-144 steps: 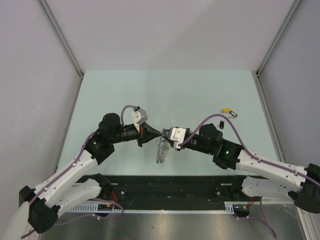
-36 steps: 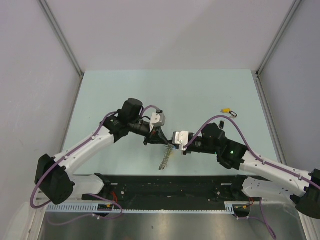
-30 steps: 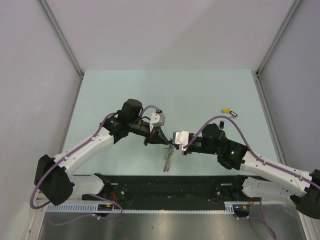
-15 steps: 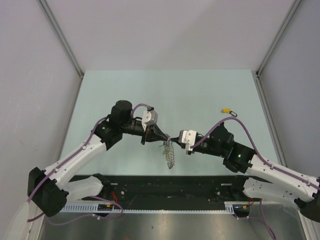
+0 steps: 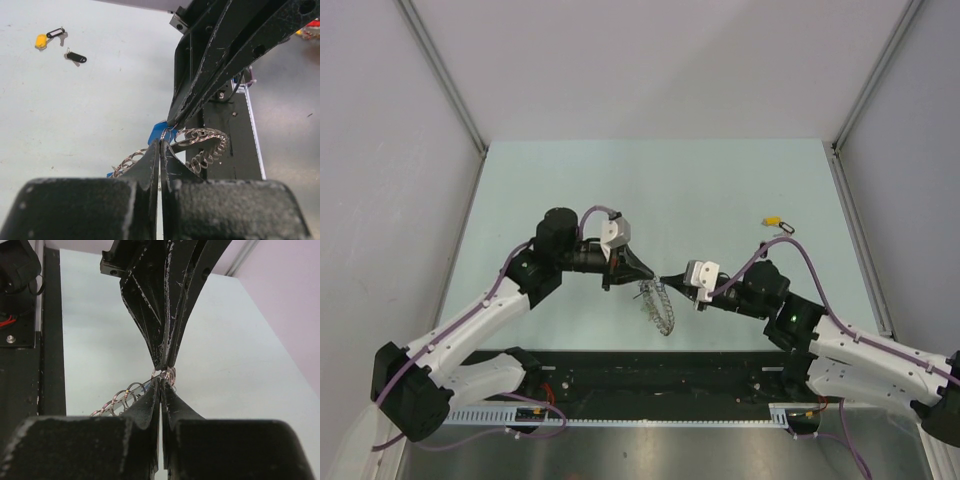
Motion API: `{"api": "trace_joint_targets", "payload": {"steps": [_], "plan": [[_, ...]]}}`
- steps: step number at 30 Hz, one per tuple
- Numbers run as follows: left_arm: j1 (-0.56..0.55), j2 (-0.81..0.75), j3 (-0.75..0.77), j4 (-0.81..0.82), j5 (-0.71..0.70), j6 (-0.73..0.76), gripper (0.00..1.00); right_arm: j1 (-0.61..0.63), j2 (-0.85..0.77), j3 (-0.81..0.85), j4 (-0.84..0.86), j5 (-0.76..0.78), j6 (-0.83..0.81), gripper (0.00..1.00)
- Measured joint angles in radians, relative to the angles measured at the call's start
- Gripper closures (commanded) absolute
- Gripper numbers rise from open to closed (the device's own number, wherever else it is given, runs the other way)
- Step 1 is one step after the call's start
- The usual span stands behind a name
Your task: Put the keys on the keyring
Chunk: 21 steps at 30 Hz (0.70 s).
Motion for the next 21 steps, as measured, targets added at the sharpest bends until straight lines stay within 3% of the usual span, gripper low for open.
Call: {"api": "trace_joint_targets", "payload": {"steps": [9, 16, 17, 18, 21], "plan": [[0.006, -0.051, -0.075, 0.167, -0.059, -0.125, 1.00, 0.000, -0.079, -0.129, 0.164, 0.032, 0.101, 1.00], [0.017, -0.081, -0.127, 0.315, -0.119, -0.222, 0.98, 0.008, -0.050, -0.211, 0.248, 0.041, 0.170, 1.00], [0.017, -0.082, -0.128, 0.319, -0.121, -0.225, 0.92, 0.008, -0.044, -0.212, 0.254, 0.041, 0.172, 1.00], [0.017, -0.082, -0.128, 0.319, -0.121, -0.223, 0.79, 0.008, -0.037, -0.212, 0.263, 0.041, 0.174, 1.00], [0.019, -0.080, -0.119, 0.275, -0.114, -0.182, 0.63, -0.001, -0.035, -0.210, 0.268, 0.030, 0.169, 1.00]]}}
